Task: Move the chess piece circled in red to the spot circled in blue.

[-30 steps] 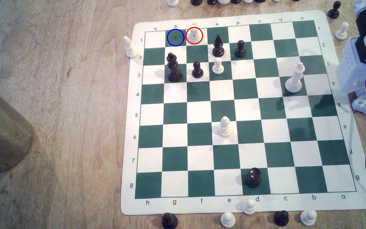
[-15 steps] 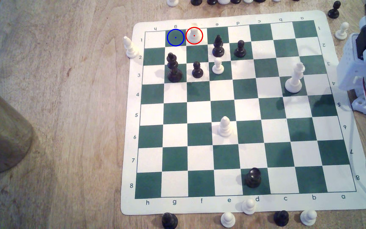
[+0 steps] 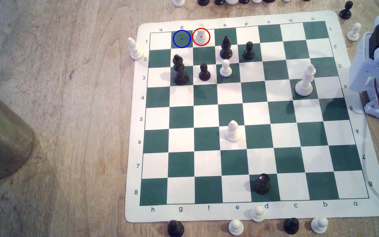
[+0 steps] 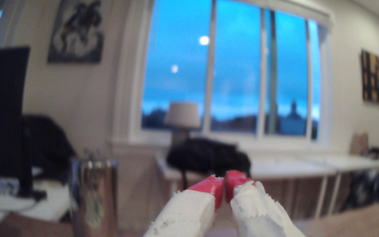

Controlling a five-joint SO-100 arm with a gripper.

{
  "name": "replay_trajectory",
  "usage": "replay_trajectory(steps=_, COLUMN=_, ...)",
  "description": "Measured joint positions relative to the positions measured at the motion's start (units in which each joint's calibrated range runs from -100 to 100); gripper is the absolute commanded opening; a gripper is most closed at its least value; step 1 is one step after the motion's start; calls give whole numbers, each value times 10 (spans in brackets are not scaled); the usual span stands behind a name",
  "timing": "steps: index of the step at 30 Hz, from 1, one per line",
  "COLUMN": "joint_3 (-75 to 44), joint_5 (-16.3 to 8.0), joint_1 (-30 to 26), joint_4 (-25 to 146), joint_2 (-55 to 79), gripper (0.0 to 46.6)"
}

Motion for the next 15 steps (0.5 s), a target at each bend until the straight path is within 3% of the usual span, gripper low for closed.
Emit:
replay_trajectory(steps=3, joint_3=-14, joint_5=-1, joint_1=33, joint_4=135, joint_2=0, gripper=4)
replay_trajectory(steps=9, joint_3=-25, joint_5=10, joint_1=35, joint_4=225, joint_2=61, gripper=5)
replay_trajectory(steps=15, joint_3=-72, joint_5=1, joint_1=56, joint_4=233, joint_2=212, gripper=61)
